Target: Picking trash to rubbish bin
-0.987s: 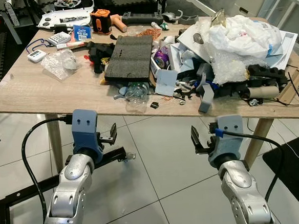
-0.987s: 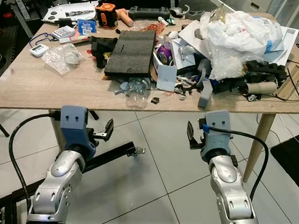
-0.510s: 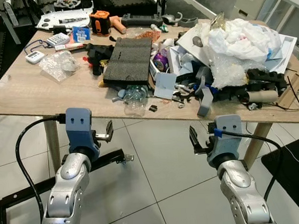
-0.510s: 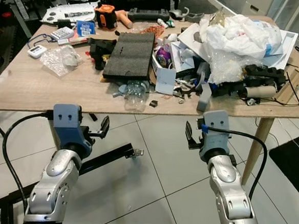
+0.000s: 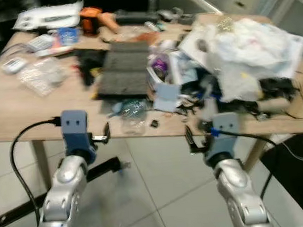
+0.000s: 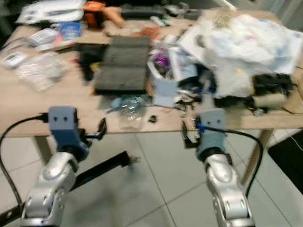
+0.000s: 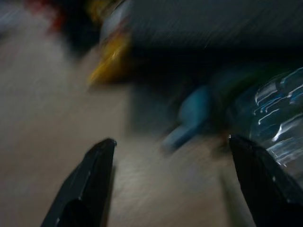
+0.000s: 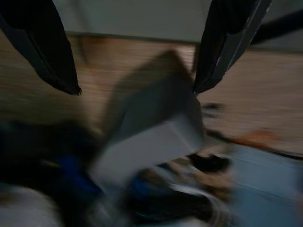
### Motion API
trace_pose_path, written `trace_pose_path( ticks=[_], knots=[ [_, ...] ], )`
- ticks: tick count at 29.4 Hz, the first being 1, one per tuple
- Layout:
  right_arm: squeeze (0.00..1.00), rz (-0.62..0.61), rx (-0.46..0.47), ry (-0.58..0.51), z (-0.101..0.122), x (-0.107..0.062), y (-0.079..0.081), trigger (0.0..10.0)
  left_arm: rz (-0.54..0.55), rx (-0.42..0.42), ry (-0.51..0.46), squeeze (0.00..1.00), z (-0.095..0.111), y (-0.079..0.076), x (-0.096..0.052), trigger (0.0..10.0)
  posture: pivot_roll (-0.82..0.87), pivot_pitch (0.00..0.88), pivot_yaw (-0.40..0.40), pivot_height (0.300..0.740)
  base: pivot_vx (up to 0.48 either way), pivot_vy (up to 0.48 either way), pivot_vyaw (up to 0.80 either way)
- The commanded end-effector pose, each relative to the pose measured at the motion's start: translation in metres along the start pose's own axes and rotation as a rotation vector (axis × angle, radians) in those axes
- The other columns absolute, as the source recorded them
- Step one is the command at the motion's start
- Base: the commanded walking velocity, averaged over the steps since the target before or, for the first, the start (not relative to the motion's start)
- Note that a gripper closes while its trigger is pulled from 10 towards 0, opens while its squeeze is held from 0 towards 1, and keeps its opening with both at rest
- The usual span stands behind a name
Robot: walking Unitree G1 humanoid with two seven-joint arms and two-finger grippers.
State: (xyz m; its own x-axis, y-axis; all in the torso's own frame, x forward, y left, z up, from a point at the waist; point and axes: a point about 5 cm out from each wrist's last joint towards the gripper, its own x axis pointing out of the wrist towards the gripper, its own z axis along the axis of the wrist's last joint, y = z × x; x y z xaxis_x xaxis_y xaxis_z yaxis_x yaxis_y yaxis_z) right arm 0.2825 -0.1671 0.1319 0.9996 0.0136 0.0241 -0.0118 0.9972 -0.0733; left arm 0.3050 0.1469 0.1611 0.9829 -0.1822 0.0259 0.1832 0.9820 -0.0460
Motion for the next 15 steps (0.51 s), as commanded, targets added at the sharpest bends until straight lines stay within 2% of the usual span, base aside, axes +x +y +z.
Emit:
trace_pose_path(
  ticks=[1,15],
  knots=[
    [0.0,0.004,0.005,-0.004,0.0015,0.0002,0.0019,10.0,0.018,0.001,0.012,0.0,-0.0058,0.0049,-0.0055,10.0,0.0,0.179,-0.042,0.74,0.0,0.0,0.0],
    [0.0,0.003,0.007,-0.001,0.0011,0.0,0.0021,10.0,0.005,-0.001,0.008,0.0,-0.0052,0.0032,-0.0065,10.0,0.0,0.189,-0.044,0.74,0.0,0.0,0.0]
  ],
)
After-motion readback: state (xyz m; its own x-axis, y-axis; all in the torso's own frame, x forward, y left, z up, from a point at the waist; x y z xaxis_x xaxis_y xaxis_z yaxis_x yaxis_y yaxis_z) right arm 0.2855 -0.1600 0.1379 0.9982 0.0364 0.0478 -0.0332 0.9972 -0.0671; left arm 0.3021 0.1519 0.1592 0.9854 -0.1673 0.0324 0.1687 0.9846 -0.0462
